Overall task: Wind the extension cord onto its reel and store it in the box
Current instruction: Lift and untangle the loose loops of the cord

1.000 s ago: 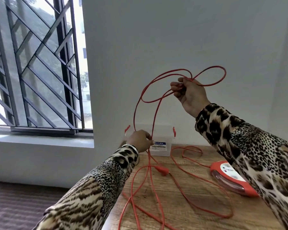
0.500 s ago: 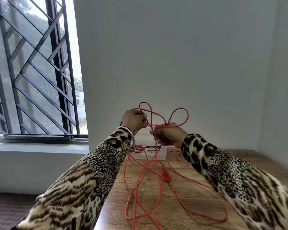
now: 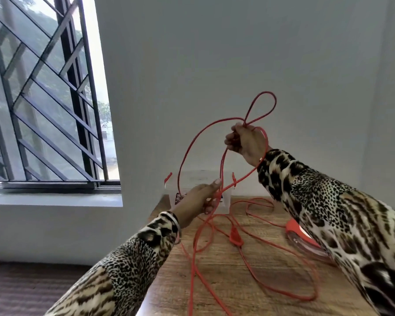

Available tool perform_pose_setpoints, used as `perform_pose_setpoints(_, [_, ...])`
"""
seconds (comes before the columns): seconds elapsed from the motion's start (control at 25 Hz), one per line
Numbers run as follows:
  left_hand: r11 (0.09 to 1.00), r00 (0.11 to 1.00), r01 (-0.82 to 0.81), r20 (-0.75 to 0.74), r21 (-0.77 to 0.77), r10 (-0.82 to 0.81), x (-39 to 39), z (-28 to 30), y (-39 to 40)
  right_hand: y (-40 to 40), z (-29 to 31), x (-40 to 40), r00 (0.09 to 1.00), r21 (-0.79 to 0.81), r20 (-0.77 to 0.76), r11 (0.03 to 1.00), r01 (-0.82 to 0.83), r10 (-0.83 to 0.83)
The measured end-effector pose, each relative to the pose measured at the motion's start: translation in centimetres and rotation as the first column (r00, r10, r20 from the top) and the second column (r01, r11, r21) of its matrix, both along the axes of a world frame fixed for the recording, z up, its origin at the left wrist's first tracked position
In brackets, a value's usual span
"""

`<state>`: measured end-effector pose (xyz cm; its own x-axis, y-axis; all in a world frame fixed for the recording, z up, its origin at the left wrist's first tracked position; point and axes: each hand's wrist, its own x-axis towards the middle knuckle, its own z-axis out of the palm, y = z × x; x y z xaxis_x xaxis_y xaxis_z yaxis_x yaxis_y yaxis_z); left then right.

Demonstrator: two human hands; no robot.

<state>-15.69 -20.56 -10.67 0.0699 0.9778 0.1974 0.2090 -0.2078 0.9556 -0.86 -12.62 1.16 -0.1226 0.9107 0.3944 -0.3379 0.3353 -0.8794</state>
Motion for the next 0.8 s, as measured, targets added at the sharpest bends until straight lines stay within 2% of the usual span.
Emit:
perform_pose_setpoints(0.04, [1.000, 1.000, -0.010, -0.004, 0.008, 0.010, 0.1, -0.5, 0.1, 0.1, 0.2, 0.1, 0.999, 0.019, -0.047, 1.000, 0.013, -0.012])
perform_pose_setpoints(0.12, [0.991, 0.989, -0.136, -0.051, 0.001, 0.136, 0.4, -0.8, 0.5, 0.2, 0.3, 0.4, 0.989, 0.049, -0.146, 0.999, 0.021, -0.014])
perform_pose_setpoints(0.16, [0.984, 0.982, -0.171, -0.086, -0.051, 0.166, 0.5, -0.7, 0.7, 0.3, 0.3, 0.5, 0.983, 0.057, -0.186, 0.998, 0.012, -0.001])
perform_pose_setpoints(0.28, [0.943, 0.962, -0.186, -0.248, -0.275, 0.117, -0.3, 1.0, 0.9, 0.5, 0.5, 1.4, 0.971, 0.071, -0.240, 0.997, 0.012, 0.005])
perform_pose_setpoints(0.32, [0.925, 0.962, -0.187, -0.251, -0.331, 0.105, -0.9, 1.8, 0.8, 0.6, 0.4, 1.8, 0.973, 0.071, -0.231, 0.997, 0.036, -0.019])
perform_pose_setpoints(0.4, [0.915, 0.978, -0.191, -0.149, -0.356, 0.146, -2.0, 3.3, 0.7, 0.6, 0.0, 2.9, 0.986, 0.082, -0.127, 0.989, 0.120, -0.109])
perform_pose_setpoints(0.44, [0.920, 0.975, -0.221, -0.077, -0.322, 0.208, -2.5, 3.7, 0.8, 0.7, -0.5, 3.5, 0.987, 0.105, -0.016, 0.982, 0.159, -0.158])
perform_pose_setpoints(0.52, [0.924, 0.938, -0.313, 0.080, -0.220, 0.337, -3.2, 4.6, 1.3, 0.5, -1.7, 4.3, 0.934, 0.172, 0.301, 0.974, 0.145, -0.192])
perform_pose_setpoints(0.56, [0.926, 0.915, -0.335, 0.175, -0.173, 0.364, -3.3, 5.2, 1.5, 0.3, -2.4, 4.4, 0.869, 0.189, 0.464, 0.978, 0.090, -0.170])
perform_pose_setpoints(0.64, [0.938, 0.863, -0.328, 0.367, -0.116, 0.347, -3.3, 6.3, 2.0, -0.8, -3.8, 3.5, 0.727, 0.144, 0.684, 0.988, -0.057, -0.057])
perform_pose_setpoints(0.68, [0.942, 0.837, -0.321, 0.436, -0.100, 0.332, -2.9, 6.8, 2.2, -1.5, -4.4, 2.8, 0.688, 0.079, 0.725, 0.987, -0.143, 0.042])
perform_pose_setpoints(0.8, [0.950, 0.779, -0.304, 0.554, -0.076, 0.294, -0.7, 7.8, 2.7, -3.5, -6.3, 0.1, 0.645, -0.119, 0.669, 0.909, -0.399, 0.370])
